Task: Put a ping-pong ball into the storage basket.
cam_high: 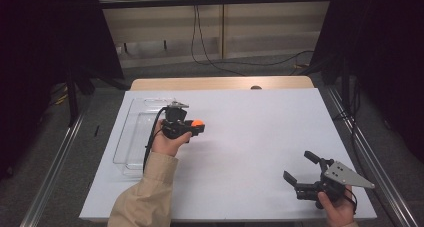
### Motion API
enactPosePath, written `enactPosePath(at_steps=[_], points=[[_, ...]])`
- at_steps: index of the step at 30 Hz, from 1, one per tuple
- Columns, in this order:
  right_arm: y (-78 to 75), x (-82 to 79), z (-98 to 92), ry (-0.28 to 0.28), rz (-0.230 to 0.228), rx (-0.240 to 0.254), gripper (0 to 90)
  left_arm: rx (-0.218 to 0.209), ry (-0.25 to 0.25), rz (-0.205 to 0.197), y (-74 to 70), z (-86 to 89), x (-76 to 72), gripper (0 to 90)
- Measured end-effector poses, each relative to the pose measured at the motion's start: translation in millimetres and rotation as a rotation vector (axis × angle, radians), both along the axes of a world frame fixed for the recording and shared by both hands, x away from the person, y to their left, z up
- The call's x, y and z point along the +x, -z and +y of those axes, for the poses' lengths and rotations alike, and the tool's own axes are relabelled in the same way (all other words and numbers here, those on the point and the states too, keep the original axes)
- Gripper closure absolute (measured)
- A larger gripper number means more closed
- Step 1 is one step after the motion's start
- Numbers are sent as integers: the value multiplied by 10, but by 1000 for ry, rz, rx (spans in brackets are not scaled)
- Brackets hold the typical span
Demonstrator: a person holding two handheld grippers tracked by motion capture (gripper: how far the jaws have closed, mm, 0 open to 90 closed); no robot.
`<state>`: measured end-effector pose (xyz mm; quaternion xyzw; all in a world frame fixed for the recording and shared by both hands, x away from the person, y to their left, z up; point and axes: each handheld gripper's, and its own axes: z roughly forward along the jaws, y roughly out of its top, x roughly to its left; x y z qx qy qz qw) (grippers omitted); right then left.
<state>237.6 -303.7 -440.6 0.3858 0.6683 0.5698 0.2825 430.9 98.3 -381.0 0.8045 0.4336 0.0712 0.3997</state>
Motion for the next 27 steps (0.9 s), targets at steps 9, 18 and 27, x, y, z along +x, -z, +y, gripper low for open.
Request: enactPosePath(at_steps=[9,18,27], points=[[1,1,-1,1,-1,-1,12,4,-9,-5,-34,37,5,510],[2,3,-1,0,-1,-2,12,4,-15,-6,-68,79,9,510],[0,0,-4,1,0,-2,13,0,-21,-4,-98,127,7,510]])
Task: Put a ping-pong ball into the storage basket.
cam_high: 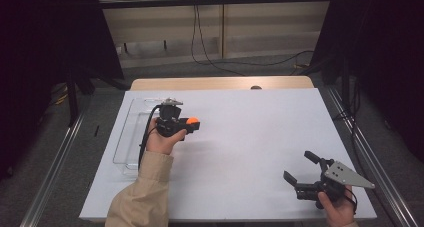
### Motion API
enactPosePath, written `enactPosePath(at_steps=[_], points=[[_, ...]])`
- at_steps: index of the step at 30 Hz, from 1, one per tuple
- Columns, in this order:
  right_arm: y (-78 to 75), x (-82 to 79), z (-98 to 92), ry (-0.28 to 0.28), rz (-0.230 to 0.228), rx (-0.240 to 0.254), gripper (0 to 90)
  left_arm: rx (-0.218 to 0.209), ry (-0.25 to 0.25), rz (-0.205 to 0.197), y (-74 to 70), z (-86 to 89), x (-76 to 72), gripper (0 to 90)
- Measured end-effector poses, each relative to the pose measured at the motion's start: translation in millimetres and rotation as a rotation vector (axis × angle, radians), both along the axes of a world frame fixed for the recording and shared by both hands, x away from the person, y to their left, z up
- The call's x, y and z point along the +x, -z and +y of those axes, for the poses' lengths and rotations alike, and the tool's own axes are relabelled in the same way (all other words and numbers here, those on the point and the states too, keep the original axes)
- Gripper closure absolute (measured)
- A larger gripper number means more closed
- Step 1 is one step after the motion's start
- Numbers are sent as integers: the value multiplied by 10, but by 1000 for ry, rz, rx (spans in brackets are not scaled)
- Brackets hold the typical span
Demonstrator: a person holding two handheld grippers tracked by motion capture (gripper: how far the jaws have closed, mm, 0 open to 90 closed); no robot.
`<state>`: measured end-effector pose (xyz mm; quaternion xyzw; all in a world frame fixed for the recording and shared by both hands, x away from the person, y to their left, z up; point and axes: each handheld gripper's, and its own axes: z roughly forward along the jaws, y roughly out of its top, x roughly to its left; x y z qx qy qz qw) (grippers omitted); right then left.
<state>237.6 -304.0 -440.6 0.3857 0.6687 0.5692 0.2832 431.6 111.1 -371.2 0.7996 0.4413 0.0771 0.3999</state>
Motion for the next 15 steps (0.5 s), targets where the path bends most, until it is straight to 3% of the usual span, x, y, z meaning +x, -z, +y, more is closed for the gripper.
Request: enactPosePath(at_steps=[15], points=[[-1,0,3,-1,-1,0,12,-10,-14,-3,-52,99,5,510]])
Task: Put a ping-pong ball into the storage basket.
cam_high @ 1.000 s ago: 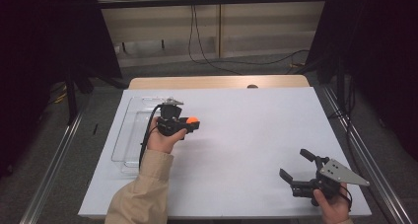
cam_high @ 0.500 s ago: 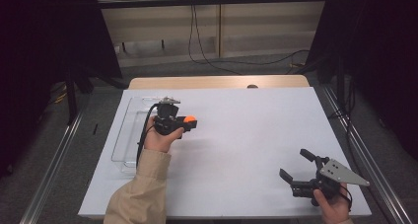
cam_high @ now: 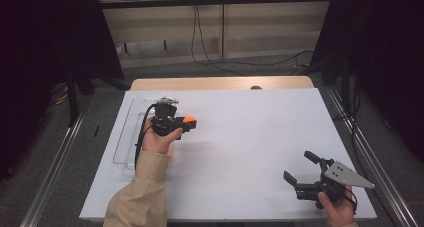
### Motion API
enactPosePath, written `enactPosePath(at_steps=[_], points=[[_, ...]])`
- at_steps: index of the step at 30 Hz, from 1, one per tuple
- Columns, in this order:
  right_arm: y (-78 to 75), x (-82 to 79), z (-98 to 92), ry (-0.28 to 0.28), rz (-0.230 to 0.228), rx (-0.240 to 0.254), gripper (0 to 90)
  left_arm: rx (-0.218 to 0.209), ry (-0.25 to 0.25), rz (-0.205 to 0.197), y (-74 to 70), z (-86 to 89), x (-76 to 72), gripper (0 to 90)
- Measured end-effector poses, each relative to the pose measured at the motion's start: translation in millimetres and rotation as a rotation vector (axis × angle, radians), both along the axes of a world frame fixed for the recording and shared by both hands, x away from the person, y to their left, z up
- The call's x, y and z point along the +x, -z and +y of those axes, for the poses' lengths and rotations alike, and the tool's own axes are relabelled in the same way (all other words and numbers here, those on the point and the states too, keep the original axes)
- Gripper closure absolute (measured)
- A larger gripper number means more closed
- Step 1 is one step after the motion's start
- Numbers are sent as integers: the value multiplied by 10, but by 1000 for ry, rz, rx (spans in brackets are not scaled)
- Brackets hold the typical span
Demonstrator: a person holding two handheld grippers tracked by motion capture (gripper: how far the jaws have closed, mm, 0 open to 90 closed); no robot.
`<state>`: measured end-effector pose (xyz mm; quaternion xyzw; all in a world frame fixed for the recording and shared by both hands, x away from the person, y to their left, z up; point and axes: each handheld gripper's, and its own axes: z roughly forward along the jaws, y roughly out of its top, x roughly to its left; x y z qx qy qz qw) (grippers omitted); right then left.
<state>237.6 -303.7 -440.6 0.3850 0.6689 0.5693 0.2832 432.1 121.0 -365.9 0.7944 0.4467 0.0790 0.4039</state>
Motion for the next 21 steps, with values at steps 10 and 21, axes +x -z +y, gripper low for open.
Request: enactPosePath(at_steps=[10,21], points=[[-1,-3,-2,-1,1,2,12,-7,-9,2,-8,30,1,510],[0,0,0,0,0,0,13,-14,-27,0,-37,112,4,510]])
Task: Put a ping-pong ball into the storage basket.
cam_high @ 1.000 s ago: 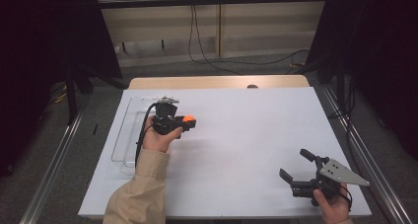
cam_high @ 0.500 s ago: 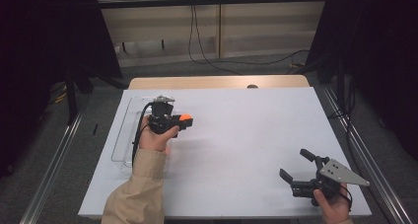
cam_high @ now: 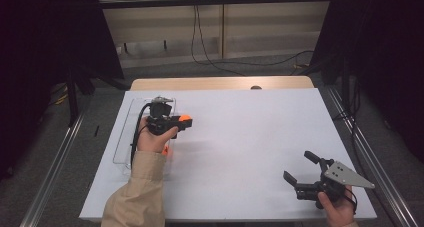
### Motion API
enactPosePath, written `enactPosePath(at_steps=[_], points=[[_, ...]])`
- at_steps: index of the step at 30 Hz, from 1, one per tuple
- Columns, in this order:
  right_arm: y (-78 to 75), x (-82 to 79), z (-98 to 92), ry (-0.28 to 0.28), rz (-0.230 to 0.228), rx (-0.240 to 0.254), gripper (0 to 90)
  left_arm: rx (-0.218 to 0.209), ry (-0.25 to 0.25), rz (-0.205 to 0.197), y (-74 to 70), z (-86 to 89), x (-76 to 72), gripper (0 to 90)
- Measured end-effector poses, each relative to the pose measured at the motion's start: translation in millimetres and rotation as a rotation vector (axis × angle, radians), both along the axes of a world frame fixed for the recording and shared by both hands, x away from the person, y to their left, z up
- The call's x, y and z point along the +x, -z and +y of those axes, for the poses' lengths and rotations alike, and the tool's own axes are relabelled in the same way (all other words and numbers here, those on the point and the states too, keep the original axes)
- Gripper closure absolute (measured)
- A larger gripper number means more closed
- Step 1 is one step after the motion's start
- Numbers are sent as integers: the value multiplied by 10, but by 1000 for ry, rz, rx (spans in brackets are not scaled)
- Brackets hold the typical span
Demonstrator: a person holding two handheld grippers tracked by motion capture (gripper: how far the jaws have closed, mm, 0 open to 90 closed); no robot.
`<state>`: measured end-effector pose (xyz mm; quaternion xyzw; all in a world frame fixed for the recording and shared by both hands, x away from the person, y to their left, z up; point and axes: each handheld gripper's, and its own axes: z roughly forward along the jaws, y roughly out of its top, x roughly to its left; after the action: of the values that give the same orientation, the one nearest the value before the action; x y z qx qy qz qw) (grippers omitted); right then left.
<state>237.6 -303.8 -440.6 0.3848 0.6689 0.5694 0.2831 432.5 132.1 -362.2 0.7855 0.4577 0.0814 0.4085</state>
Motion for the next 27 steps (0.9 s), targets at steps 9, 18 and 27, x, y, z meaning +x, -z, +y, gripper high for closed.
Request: enactPosePath(at_steps=[9,18,27], points=[[-1,-2,-4,2,0,3,12,1,-5,0,-7,46,2,510],[-2,-3,-2,1,0,2,12,-6,-17,-3,-26,92,-4,510],[-4,-3,-1,0,0,3,12,-9,-28,-8,-42,135,-2,510]])
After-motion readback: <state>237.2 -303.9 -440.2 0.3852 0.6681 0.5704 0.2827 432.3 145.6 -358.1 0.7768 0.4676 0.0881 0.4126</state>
